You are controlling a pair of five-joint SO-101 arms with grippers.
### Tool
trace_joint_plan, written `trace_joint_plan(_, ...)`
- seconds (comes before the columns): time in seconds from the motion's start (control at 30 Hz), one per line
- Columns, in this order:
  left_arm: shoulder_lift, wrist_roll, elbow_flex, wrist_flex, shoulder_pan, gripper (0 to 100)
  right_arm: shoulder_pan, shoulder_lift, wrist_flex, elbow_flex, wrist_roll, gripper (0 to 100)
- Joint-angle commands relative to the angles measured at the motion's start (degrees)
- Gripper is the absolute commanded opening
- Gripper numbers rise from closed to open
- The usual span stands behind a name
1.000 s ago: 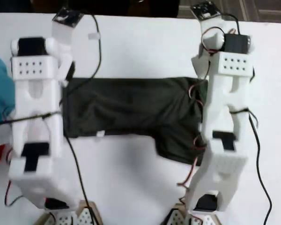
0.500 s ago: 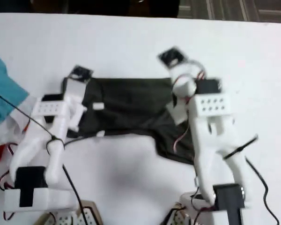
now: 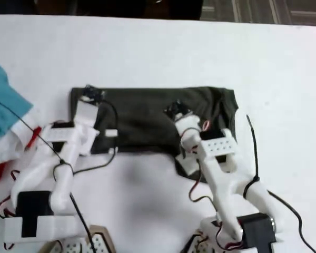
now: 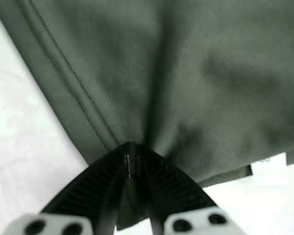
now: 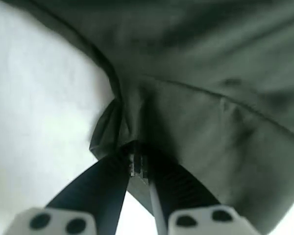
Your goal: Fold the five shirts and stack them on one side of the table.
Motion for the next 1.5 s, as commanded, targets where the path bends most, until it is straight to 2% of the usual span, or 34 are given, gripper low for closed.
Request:
trace_joint_plan(0.0, -1.41, 0.7, 0.22, -0.7, 0.0, 2, -1.36, -2.68, -0.75, 1.23, -0.44, 1.9)
trace_joint_plan(0.23, -1.32, 0.7, 0.22, -0.7, 0.0, 2, -8.22, -3.38, -0.66, 4.13, -0.35, 1.9)
trace_joint_plan(0.33, -1.32, 0.7, 0.22, -0.7, 0.0, 2, -7.43, -4.88, -0.22, 2.55, -0.35, 1.9)
trace_joint_plan(0.47, -1.32, 0.7, 0.22, -0.7, 0.0, 2, -2.68, -9.98, 4.97, -1.76, -0.26, 2.2)
trace_joint_plan(0.53, -1.32, 0.7, 0.22, -0.79, 0.0, 2, -1.19, -13.23, 10.95, -3.96, 1.76, 6.0)
trace_joint_plan(0.67, -1.32, 0.7, 0.22, -0.88, 0.0, 2, -1.98, -19.65, 23.43, -3.87, 9.58, 23.5)
trace_joint_plan(0.8, -1.32, 0.7, 0.22, -0.88, 0.0, 2, -4.35, -23.96, 28.0, 1.58, 15.03, 25.4)
trace_joint_plan(1.07, -1.32, 0.7, 0.22, -0.88, 0.0, 2, -1.8, -22.9, 18.95, 9.58, 18.64, 25.5)
trace_joint_plan(1.27, -1.32, 0.7, 0.22, -0.88, 0.09, 2, -1.1, -11.12, 7.96, 10.99, 18.29, 30.5)
trace_joint_plan(1.47, -1.32, 0.7, 0.22, -0.88, 0.09, 2, 6.02, 3.21, 2.51, 4.75, 18.55, 30.5)
